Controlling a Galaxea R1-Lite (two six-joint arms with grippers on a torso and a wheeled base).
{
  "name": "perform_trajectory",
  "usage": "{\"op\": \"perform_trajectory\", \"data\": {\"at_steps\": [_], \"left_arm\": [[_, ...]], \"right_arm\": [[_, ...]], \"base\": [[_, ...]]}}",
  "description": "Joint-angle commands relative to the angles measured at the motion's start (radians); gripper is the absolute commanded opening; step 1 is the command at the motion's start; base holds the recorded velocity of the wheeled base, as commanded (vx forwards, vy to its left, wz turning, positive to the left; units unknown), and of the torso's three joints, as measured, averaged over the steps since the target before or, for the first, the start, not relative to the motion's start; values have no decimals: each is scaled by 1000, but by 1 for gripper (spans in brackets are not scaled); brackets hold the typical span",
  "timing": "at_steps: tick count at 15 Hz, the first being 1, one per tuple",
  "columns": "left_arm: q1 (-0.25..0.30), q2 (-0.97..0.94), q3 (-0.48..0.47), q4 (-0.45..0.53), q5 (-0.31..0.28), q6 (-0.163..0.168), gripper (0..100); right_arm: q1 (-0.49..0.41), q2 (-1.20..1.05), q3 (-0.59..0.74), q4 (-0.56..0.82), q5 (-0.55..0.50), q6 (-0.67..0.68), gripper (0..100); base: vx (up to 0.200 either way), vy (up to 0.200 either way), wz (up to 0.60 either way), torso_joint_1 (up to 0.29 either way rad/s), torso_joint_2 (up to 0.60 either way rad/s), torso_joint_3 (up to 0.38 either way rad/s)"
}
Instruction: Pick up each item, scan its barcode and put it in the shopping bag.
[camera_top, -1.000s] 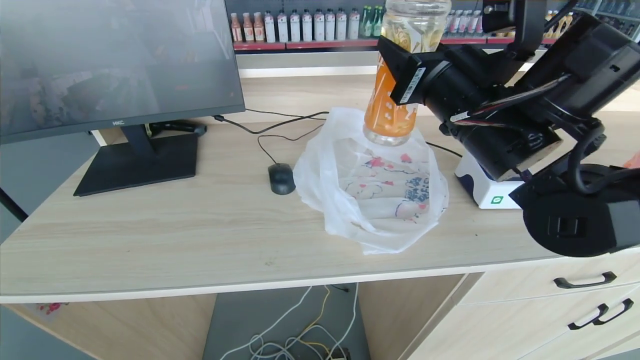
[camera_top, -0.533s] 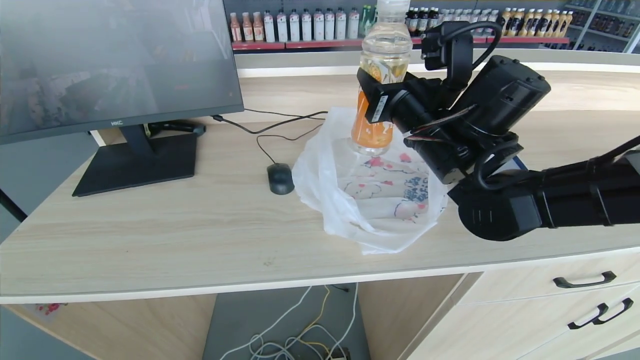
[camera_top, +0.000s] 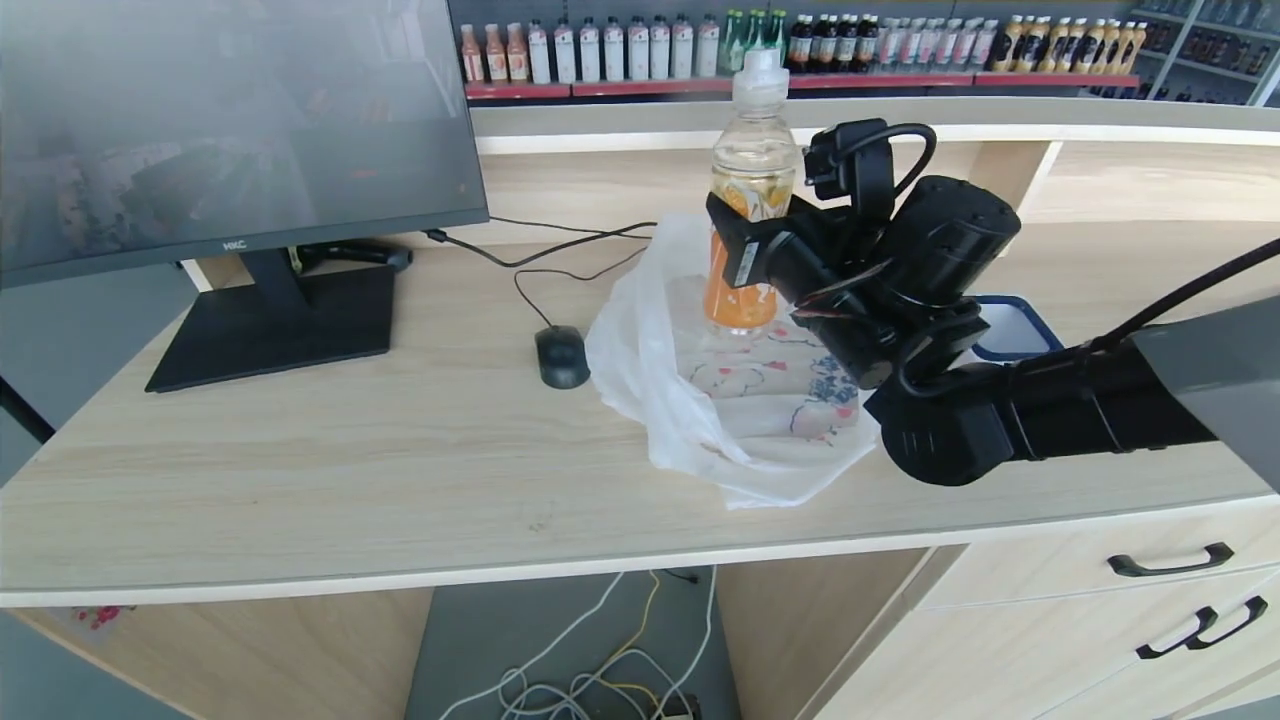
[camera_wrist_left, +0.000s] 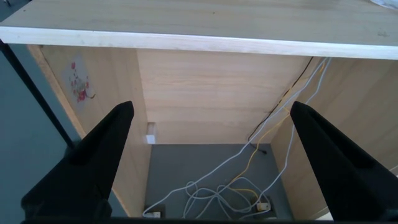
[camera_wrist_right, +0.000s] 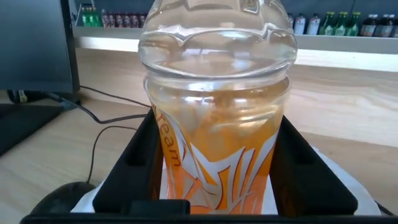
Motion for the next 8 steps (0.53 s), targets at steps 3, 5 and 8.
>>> {"op": "perform_trajectory", "data": {"at_steps": [3,5,8], "left_arm": [[0,0,0,0,0,0,100],[0,0,0,0,0,0,100],[2,0,0,0,0,0,100]], "right_arm": [[-5,47,-13,0,2,1,0],[-8,61,-24,1,11,1,0],[-8,99,-64,1,12,1,0]], "base": [[0,0,0,0,0,0],[0,0,0,0,0,0],[0,0,0,0,0,0]]}}
